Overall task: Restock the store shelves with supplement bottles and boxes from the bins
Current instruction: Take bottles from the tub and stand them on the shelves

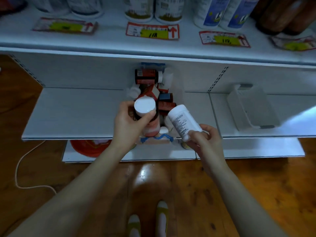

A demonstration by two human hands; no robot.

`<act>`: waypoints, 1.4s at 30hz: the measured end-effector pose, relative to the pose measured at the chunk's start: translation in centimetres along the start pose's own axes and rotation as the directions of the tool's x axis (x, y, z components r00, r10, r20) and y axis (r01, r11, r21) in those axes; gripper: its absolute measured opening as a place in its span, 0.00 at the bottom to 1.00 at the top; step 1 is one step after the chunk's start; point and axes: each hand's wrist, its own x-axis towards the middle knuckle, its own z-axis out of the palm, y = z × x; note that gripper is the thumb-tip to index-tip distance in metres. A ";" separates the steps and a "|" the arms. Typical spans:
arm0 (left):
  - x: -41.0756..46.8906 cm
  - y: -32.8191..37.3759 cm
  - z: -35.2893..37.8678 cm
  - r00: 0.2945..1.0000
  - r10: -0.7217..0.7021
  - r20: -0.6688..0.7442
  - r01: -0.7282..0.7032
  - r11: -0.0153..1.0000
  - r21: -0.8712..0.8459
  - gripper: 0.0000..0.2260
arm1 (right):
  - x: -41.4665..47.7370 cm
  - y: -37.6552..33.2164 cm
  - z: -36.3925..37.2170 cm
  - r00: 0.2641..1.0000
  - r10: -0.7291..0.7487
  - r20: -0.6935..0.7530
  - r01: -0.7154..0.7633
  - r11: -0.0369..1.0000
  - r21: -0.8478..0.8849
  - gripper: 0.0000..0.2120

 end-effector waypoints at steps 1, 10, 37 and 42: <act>-0.7 0.8 -0.8 1.000 -0.021 -0.014 0.021 1.000 0.000 0.23 | -1.1 -0.7 0.1 1.000 0.002 0.031 -0.002 1.000 0.001 0.20; -6.2 10.0 -8.1 1.000 0.014 -0.016 -0.015 0.997 -0.082 0.11 | -9.2 -9.0 0.5 0.969 -0.158 0.189 0.176 0.981 -0.081 0.24; -11.7 24.8 -18.3 0.973 0.230 -0.019 -0.220 0.897 -0.384 0.12 | -19.6 -25.4 8.0 0.735 -0.372 0.567 0.502 0.860 -0.087 0.25; -11.8 25.5 -19.7 0.971 0.233 -0.054 -0.235 0.889 -0.392 0.18 | -20.5 -27.1 9.4 0.719 -0.431 0.545 0.577 0.807 -0.124 0.15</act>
